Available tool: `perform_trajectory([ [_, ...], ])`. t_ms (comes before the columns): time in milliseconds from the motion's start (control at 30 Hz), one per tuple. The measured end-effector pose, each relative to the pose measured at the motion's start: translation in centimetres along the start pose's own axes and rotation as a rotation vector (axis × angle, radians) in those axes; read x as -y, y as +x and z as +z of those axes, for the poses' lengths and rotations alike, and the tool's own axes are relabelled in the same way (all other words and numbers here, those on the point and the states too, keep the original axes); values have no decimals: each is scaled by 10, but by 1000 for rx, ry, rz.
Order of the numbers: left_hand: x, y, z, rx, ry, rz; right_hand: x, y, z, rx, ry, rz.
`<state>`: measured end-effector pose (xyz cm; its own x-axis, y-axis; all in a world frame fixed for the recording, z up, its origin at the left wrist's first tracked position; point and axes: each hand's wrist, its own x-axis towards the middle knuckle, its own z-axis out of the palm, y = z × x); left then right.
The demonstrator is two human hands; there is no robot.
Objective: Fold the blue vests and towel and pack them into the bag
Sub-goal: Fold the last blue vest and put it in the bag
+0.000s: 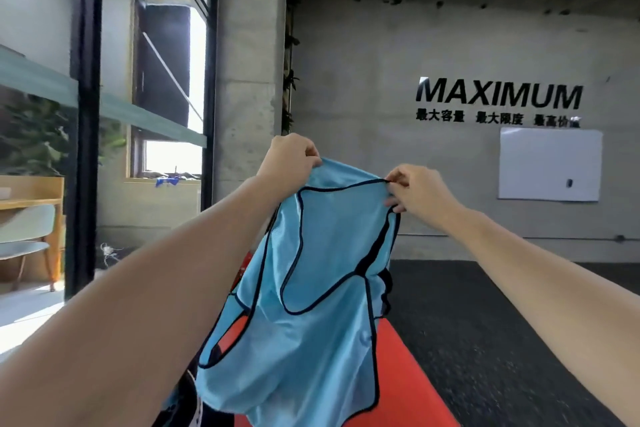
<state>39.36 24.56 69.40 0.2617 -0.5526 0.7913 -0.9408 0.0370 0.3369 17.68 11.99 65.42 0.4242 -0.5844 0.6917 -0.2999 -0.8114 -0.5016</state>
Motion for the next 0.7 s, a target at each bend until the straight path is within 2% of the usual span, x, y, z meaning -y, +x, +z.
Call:
perform_trajectory([
  [167,35,4,46,79,30,-42,-41,5,49,80,61,107],
  [333,74,-15,146,240,32,-99,-132,-8,110,192,27,249],
  [533,115,-100,259,585,3,-155,-234,-74,167,369,-134,354],
  [700,153,-191,284,730,-50,-289,-263,-136,211,486,-64,456],
])
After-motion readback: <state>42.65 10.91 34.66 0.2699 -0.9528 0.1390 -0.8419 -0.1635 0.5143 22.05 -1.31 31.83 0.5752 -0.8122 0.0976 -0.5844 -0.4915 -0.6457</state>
